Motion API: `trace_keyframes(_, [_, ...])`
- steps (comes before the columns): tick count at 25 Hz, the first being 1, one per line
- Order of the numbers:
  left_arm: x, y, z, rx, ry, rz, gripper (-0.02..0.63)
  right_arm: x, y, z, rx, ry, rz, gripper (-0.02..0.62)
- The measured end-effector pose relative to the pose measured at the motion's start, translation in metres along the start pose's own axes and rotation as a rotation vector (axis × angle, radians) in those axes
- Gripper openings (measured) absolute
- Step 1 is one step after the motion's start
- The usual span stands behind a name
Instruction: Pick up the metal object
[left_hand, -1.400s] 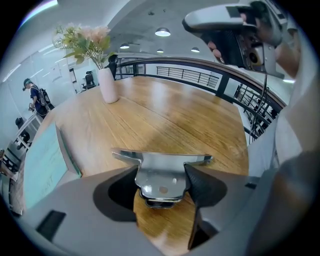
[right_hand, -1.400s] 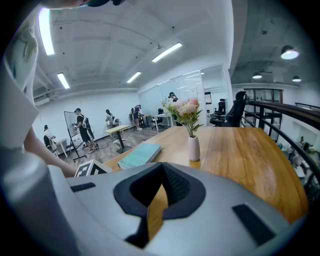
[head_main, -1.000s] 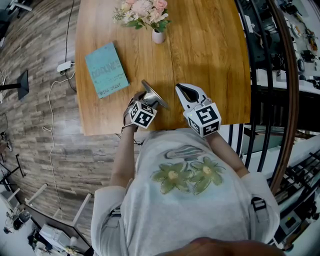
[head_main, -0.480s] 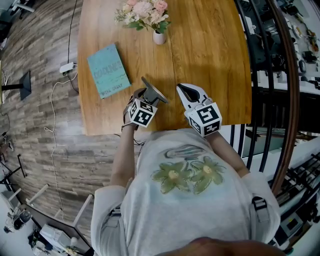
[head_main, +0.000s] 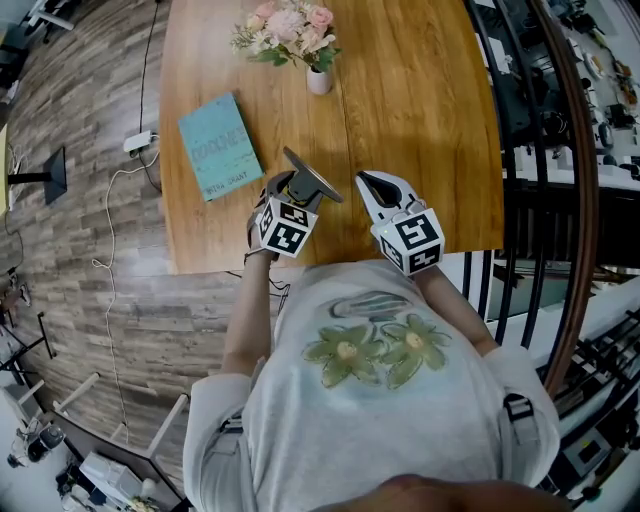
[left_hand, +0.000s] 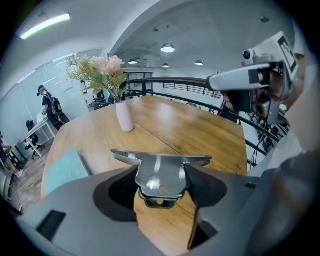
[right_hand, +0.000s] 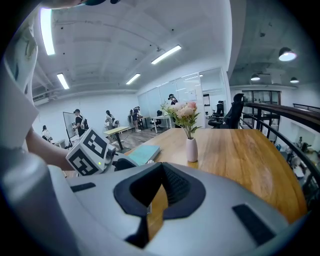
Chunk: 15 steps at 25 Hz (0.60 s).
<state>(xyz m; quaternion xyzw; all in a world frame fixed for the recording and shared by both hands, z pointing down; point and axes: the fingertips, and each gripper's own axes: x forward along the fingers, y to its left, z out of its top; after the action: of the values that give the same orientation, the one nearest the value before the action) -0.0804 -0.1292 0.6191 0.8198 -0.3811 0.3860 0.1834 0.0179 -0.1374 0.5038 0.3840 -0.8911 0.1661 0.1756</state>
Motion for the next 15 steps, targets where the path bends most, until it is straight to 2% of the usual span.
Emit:
trace_keyframes(5, [-0.011,0.005,0.015,-0.01,-0.042,0.02,0.301,-0.002,-0.002,-0.001,0.003,-0.004,-0.011,0.008])
trace_keyframes(10, [-0.024,0.01,0.033,-0.043,-0.121,0.024,0.301,-0.005,-0.005,-0.002,0.002,-0.012,-0.028,0.008])
trace_keyframes(15, [-0.039,0.009,0.049,-0.034,-0.167,0.033,0.301,-0.008,-0.006,0.0,0.0,-0.019,-0.039,0.008])
